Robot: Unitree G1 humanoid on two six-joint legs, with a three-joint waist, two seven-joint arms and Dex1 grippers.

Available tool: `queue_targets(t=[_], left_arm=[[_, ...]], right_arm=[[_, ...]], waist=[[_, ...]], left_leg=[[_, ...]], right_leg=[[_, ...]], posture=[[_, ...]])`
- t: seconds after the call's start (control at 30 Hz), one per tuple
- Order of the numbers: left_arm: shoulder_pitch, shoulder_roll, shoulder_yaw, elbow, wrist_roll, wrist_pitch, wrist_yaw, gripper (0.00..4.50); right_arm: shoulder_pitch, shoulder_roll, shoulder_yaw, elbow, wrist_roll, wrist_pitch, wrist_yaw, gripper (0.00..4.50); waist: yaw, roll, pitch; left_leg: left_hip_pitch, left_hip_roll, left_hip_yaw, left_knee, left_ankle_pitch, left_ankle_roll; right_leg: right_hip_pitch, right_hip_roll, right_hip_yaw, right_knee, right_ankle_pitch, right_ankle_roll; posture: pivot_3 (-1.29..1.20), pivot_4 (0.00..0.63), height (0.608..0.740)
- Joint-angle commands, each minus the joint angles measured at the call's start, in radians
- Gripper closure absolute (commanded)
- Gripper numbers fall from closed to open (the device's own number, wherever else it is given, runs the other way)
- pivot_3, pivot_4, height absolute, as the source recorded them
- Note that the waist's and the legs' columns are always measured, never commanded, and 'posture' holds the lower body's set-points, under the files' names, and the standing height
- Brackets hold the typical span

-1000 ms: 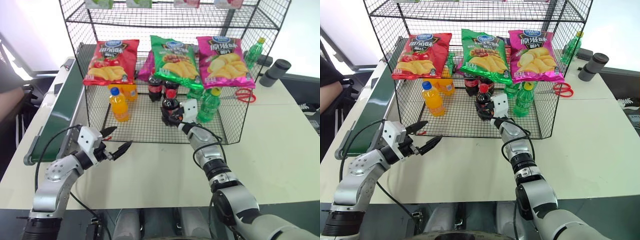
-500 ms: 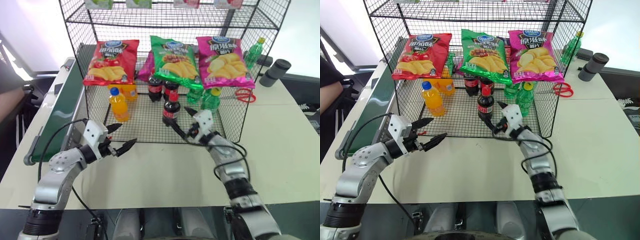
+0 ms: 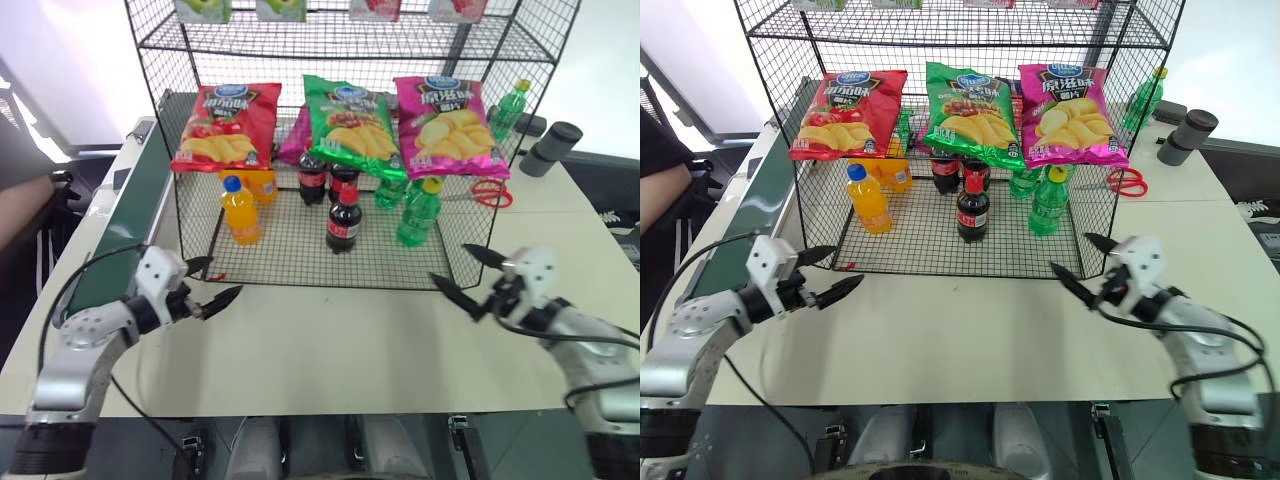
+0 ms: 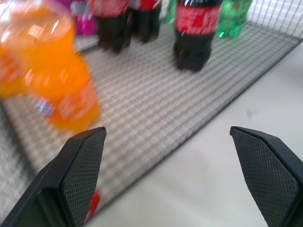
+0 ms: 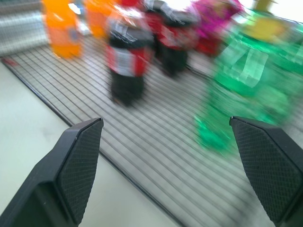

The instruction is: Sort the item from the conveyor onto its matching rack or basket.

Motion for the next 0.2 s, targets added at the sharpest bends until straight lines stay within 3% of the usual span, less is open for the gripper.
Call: queue_targets(t=[0.03, 0.2], left_arm=[[-0.005, 0.007, 0.027, 0.004, 0.0, -0.04, -0.015, 0.0], [0.007, 0.005, 0.027, 0.021, 0.002, -0.065, -0.034, 0.0]], right_arm=[[0.01, -0.021, -0.039, -0.028, 0.04, 0.014, 0.031, 0.05], [0.001, -0.019, -0.037, -0.02, 0.032, 0.014, 0.035, 0.05]], waist=[[0.003, 0.0, 0.0], [0.008, 0.0, 0.0]], left_leg=[[0.0, 0.0, 0.0, 0.0, 0.0, 0.0], [0.001, 0.0, 0.0, 0.0, 0.0, 0.0]], right_leg=[[0.001, 0.0, 0.0, 0.0, 0.0, 0.0], [0.001, -0.001, 0.0, -0.001, 0.0, 0.0]], posture=[[0.0, 0.15, 0.74], [0.0, 0.15, 0.74]])
